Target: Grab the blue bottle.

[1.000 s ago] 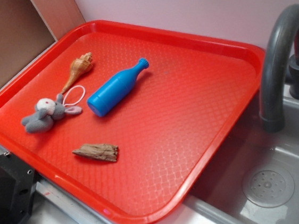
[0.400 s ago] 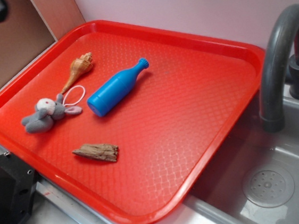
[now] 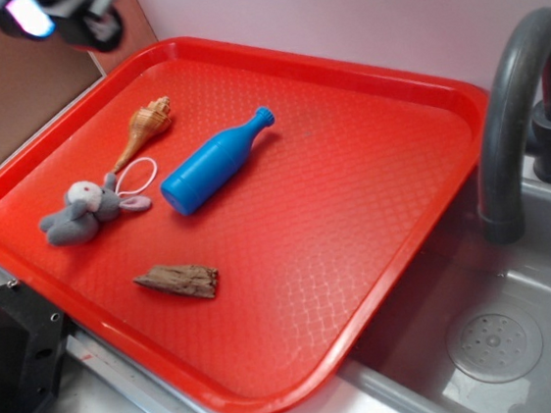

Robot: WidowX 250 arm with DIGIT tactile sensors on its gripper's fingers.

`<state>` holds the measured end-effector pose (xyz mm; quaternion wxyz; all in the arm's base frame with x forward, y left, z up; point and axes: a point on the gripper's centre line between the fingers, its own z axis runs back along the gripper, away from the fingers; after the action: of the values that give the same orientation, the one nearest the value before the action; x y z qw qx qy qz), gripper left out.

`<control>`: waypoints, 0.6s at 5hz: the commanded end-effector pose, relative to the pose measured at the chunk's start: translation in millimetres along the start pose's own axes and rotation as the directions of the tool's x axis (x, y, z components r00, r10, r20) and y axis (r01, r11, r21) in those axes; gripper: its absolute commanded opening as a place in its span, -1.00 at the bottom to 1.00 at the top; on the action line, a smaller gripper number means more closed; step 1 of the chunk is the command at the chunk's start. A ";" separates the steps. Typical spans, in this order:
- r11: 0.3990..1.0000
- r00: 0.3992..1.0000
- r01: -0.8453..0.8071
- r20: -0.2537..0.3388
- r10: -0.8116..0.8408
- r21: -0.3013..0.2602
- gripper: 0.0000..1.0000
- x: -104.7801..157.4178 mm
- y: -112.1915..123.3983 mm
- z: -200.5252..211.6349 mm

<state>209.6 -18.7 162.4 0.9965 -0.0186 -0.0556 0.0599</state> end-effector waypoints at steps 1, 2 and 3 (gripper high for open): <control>1.000 0.999 0.022 -0.028 -0.022 0.004 1.00 29.2 -6.1 -50.7; 0.998 0.995 0.064 -0.078 -0.064 0.000 1.00 32.6 -11.2 -79.5; 0.995 0.987 0.095 -0.127 -0.093 0.006 1.00 37.8 -10.4 -101.2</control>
<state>250.2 -26.0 54.2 0.9991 -0.0127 0.0373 0.0168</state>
